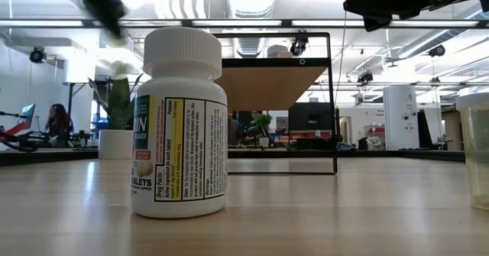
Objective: Pick and place medicine bottles onto shelf by color
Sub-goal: Put the left yellow pill bottle on the shelf
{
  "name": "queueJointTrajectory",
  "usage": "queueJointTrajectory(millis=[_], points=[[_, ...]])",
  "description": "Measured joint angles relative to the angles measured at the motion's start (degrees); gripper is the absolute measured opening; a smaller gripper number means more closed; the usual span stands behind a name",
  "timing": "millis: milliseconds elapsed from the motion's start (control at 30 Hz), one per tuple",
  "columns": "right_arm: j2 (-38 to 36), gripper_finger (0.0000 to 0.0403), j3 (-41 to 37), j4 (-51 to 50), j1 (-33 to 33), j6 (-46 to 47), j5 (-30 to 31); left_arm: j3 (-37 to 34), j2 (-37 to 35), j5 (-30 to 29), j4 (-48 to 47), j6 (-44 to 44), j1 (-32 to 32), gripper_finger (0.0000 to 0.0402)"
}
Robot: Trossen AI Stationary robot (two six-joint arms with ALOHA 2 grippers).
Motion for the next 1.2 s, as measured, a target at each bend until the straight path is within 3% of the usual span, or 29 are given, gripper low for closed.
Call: queueJointTrajectory(millis=[233,467,767,1067,1200], points=[[0.0,0.0013,0.0,-0.01,0.0,0.01,0.0,17.33,9.74,5.96,1.64,27.63,17.5,0.0099],[0.0,0.0013,0.0,-0.1,0.0,-0.01,-0.01,32.62,25.93,11.64,2.23,43.68,23.2,0.0099],[0.0,0.0013,-0.02,-1.71,0.0,-0.51,-0.03,43.67,37.87,13.91,-0.28,48.41,23.81,0.0099],[0.0,0.0013,-0.02,-1.67,0.01,-0.98,-0.04,44.23,38.92,13.93,-0.94,48.53,25.39,0.0099],[0.0,0.0013,-0.02,-1.54,0.02,-0.92,-0.05,44.29,38.94,16.77,-0.81,48.32,25.35,0.0099]])
